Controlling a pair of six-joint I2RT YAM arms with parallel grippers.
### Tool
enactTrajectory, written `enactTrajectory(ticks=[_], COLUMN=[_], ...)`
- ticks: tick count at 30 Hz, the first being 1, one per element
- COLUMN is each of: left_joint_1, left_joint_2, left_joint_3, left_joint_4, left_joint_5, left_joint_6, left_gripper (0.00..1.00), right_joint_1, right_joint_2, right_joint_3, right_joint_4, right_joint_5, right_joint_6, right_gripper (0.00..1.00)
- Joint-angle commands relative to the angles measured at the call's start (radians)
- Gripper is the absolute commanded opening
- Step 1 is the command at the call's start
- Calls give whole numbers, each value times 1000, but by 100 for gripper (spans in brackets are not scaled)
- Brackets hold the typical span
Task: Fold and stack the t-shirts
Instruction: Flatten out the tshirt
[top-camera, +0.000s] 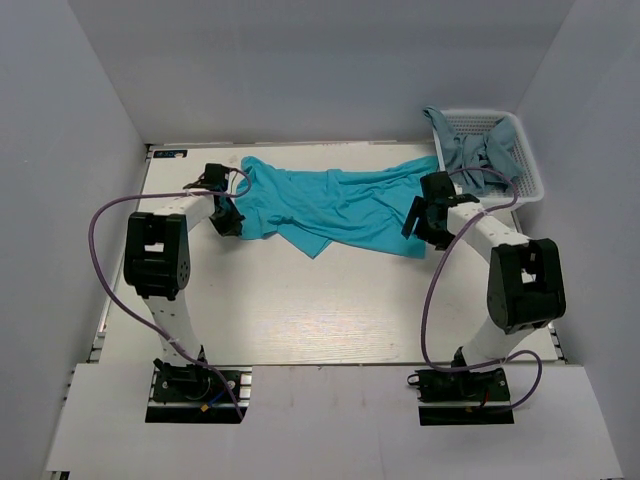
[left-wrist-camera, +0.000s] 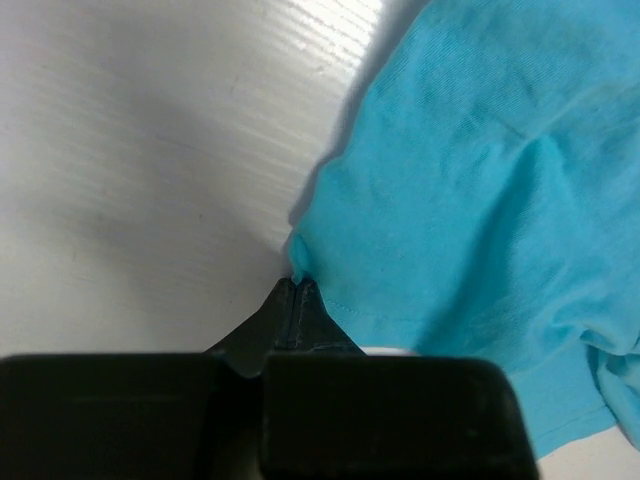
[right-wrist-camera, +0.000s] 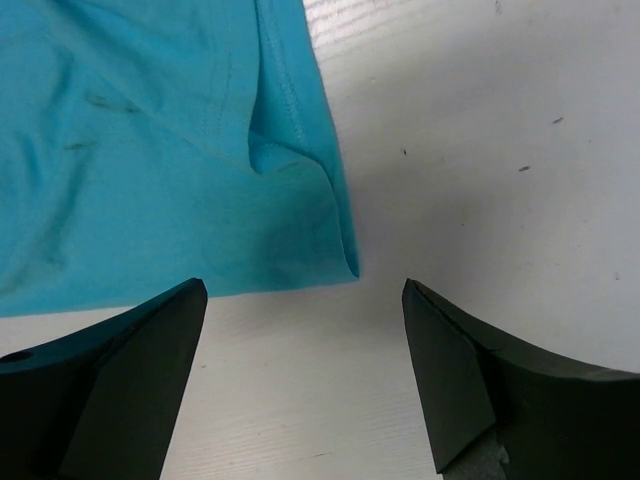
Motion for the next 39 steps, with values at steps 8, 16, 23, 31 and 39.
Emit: enactTrajectory(ticks=[8, 16, 23, 31, 39], left_joint_1=[-6, -6, -6, -6, -6], left_joint_2=[-123, -151, -195, -364, -660], left_joint_3=[-36, -46, -33, 40, 199], left_joint_4=[-55, -37, -37, -60, -81], left_joint_5=[-4, 25, 34, 36, -82], left_joint_6=[21, 21, 12, 11, 11], left_gripper=[0, 0, 0, 0, 0], right_joint_1=[-35, -37, -35, -37, -37], right_joint_2=[122, 147, 101, -143, -367], right_joint_3=[-36, -48, -59, 70, 265], right_joint_4=[102, 142, 136, 105, 30], right_joint_5=[-9, -99, -146, -158, -97], right_joint_6=[40, 47, 44, -103, -190], right_gripper=[70, 35, 0, 0, 0])
